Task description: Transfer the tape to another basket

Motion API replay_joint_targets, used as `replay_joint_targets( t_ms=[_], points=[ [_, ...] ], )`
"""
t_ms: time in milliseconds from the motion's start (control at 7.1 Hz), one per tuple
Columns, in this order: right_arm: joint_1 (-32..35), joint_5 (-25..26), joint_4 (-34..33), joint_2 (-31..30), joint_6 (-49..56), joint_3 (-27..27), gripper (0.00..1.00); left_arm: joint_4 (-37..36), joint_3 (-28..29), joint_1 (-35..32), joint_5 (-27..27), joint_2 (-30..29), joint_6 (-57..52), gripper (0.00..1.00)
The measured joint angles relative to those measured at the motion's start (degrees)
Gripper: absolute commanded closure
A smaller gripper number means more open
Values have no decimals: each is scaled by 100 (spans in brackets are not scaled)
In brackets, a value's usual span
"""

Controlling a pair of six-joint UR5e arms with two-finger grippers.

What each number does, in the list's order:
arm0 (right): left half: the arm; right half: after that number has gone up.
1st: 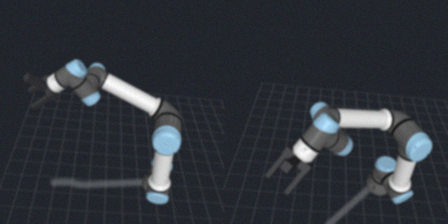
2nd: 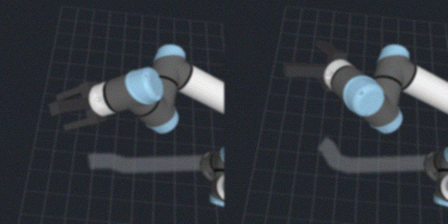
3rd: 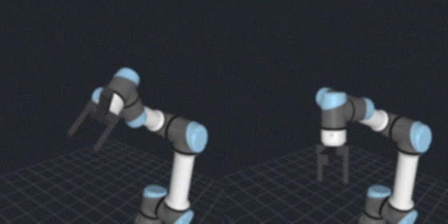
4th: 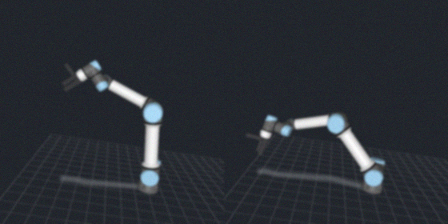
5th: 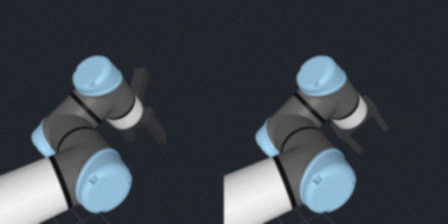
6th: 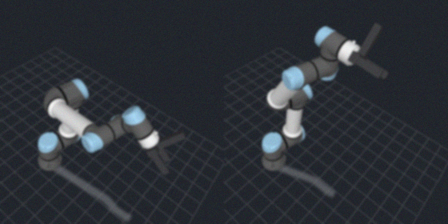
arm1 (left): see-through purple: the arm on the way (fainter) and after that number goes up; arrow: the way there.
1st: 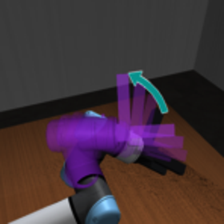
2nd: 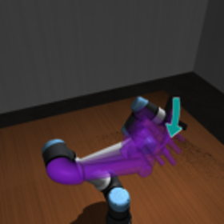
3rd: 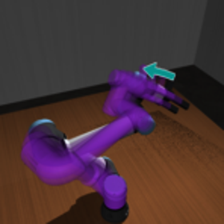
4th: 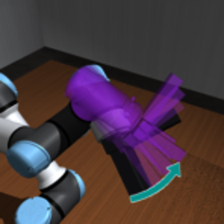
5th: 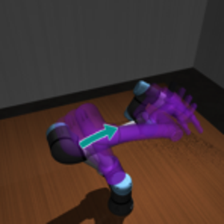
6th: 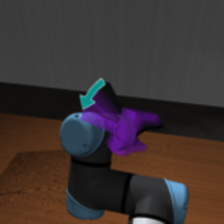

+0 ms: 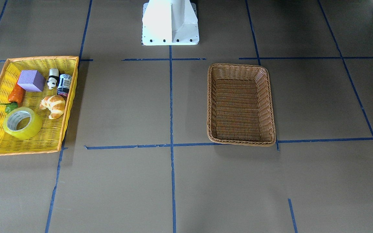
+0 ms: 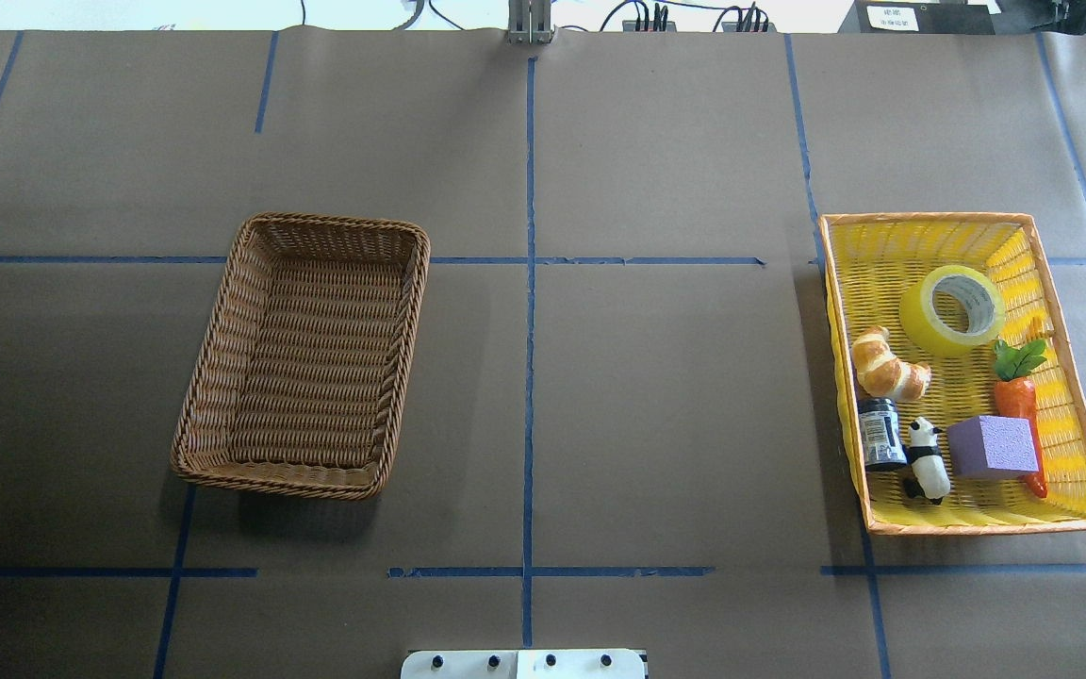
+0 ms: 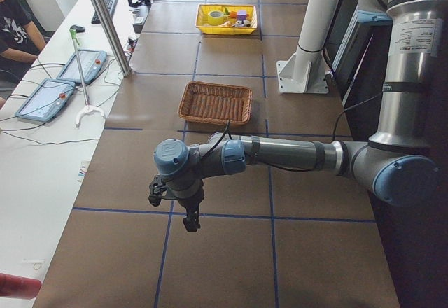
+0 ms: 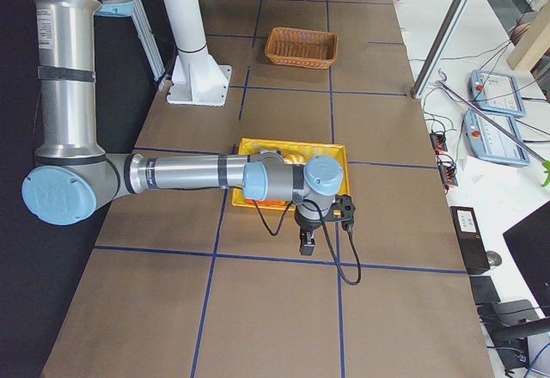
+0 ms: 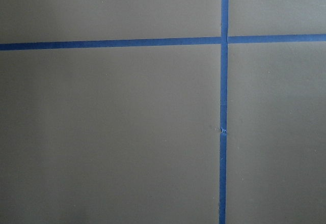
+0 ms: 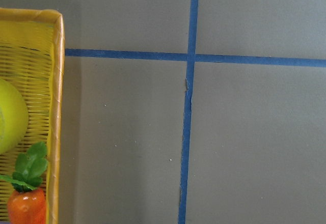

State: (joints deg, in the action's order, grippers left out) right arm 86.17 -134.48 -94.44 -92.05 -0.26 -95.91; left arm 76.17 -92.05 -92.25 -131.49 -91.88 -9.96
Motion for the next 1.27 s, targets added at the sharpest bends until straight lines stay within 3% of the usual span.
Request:
replay_joint_targets(
  t_ms=[1268],
  points=[
    [-13, -50, 18, 12, -2, -39, 0, 82, -212, 14, -248, 84, -6, 0]
  ],
)
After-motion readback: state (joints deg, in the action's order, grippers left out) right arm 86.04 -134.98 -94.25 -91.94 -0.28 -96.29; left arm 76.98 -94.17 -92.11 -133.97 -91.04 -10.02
